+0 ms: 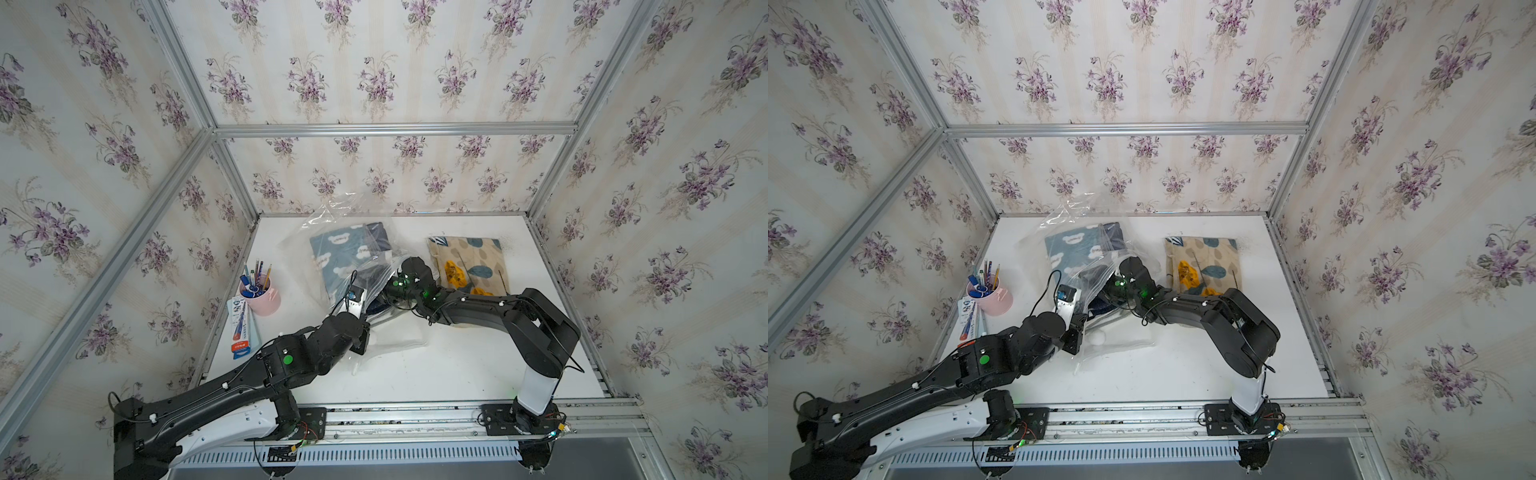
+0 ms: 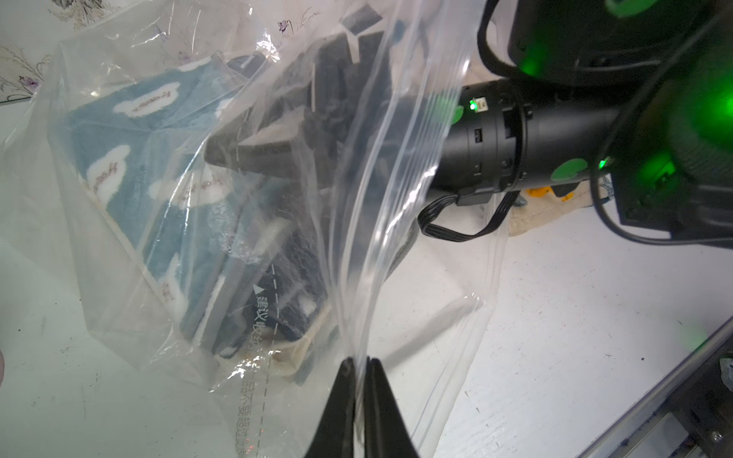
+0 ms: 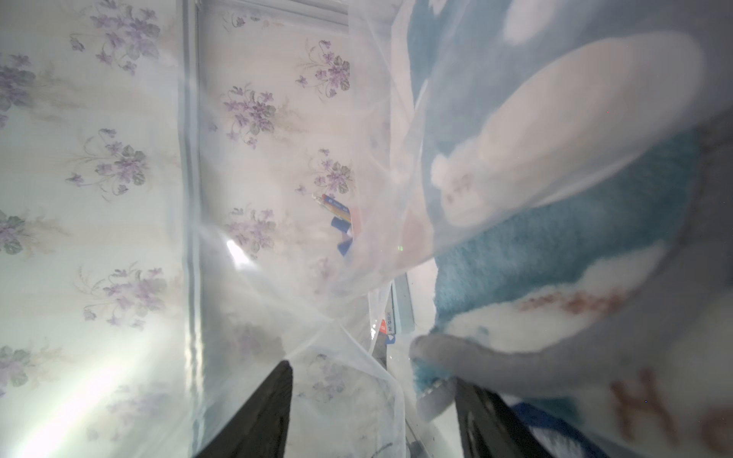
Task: Take the blanket out of the vacuum bag
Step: Take out the blanket from the vacuum bag.
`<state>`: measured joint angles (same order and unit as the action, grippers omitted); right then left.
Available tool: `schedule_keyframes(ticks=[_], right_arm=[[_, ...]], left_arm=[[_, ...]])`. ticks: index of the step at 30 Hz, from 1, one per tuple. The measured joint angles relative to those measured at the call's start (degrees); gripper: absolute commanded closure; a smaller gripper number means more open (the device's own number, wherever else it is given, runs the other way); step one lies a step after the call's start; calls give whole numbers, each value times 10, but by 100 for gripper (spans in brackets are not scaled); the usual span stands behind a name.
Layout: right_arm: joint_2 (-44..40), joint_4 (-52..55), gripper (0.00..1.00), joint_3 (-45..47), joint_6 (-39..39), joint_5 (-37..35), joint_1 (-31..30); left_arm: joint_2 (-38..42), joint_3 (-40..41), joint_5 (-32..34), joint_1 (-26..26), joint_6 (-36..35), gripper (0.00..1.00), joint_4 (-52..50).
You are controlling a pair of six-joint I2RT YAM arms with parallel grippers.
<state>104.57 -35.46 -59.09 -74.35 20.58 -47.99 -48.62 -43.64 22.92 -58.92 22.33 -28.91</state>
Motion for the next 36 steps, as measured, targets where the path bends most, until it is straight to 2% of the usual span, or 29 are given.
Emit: schedule_keyframes(ticks=[14, 36], right_arm=[[2, -33, 34, 46, -11, 14, -15], [26, -51, 32, 39, -38, 28, -47]], left_arm=[[-2, 5, -5, 0, 1, 90, -4], [-17, 0, -6, 0, 1, 90, -4]])
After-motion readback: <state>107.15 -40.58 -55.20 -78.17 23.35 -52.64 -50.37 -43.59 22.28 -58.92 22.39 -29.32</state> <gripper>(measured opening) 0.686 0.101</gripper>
